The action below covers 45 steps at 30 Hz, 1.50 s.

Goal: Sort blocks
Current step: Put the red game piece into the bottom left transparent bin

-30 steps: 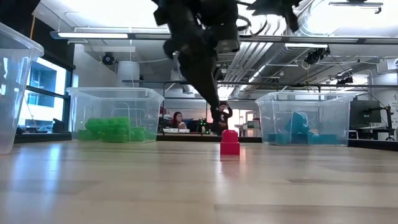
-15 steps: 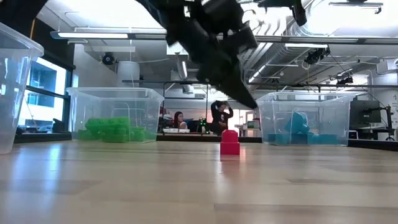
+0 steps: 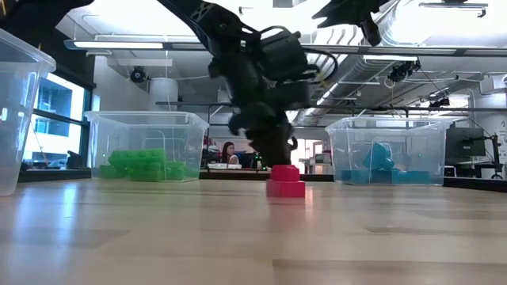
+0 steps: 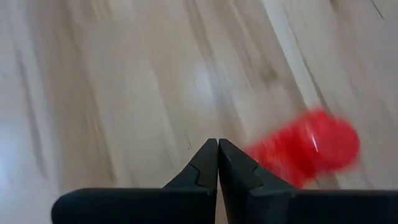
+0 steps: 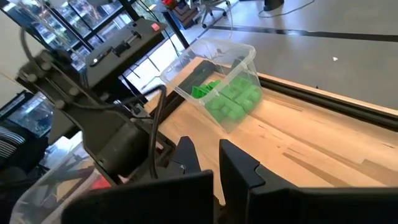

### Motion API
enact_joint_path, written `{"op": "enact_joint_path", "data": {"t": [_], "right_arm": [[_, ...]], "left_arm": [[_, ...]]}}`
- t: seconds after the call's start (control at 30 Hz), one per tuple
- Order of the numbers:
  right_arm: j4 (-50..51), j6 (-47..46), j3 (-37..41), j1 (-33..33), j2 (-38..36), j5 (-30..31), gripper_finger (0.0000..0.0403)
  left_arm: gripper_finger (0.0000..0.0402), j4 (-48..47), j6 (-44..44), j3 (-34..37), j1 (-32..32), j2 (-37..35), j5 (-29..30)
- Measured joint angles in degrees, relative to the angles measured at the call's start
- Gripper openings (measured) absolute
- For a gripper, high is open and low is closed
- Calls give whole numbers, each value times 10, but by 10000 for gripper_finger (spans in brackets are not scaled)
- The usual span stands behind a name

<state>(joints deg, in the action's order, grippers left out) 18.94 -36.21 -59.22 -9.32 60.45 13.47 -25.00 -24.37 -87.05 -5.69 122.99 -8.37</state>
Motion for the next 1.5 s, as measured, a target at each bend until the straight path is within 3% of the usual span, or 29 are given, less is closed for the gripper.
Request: {"op": "enact_joint_path", "data": {"t": [0.27, 0.43, 0.57, 0.7, 0.87, 1.0, 1.17, 1.5], "right_arm": [[1, 5, 0, 0, 9, -1, 0], [1, 16, 0, 0, 9, -1, 0], [1, 17, 0, 0, 9, -2, 0], [1, 17, 0, 0, 9, -10, 0], [6, 17, 0, 0, 8, -38, 0], [12, 15, 0, 0, 7, -41, 0], [12, 6, 0, 0, 7, -41, 0], [18, 0, 0, 0, 7, -41, 0]], "left_arm": [[0, -230, 21, 0, 0, -13, -1], [0, -257, 33, 0, 0, -24, -1], [0, -238, 48, 0, -5, -71, -19], [0, -160, 48, 32, -10, -142, -129], [0, -10, 55, 131, 0, -218, -113], [10, 99, 103, 174, 4, -221, -61], [59, 138, 111, 176, 18, -180, -63], [216, 136, 52, 145, 53, -116, -57]]}}
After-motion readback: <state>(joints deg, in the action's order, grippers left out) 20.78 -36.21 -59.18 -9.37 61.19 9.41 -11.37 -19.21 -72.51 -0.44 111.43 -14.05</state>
